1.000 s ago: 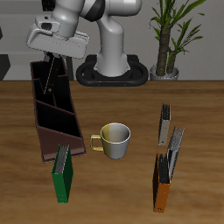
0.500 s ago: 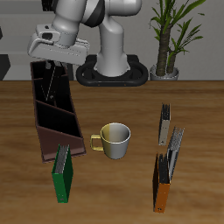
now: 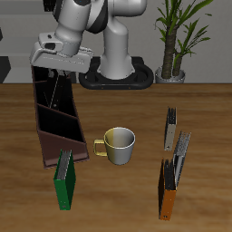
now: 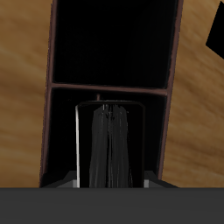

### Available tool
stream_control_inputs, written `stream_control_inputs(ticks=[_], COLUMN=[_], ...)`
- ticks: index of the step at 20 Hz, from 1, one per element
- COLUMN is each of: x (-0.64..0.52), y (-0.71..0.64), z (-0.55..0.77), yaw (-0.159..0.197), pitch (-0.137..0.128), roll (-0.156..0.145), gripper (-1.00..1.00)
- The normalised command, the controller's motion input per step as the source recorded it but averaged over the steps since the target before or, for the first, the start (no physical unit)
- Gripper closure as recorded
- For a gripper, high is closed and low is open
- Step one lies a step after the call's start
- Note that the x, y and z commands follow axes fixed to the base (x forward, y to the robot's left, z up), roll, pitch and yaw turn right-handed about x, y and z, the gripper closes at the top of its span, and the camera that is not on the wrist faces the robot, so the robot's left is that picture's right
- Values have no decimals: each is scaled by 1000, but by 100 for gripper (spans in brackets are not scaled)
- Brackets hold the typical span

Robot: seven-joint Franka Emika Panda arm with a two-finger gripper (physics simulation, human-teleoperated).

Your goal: Place the black book into the right desk caddy's back compartment

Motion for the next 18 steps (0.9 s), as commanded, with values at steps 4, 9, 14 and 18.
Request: stream_control_inputs(ticks=[4,9,14,18], x=[-13,-9,73,43], y=[-61,-149,-78,-80], z=[-72,-108,-74,-31], yaw=[-7,-18,-4,-11], pitch=[-3,18,10,3], roll=[-23,-51,-29,-22], gripper=[100,100,100,100])
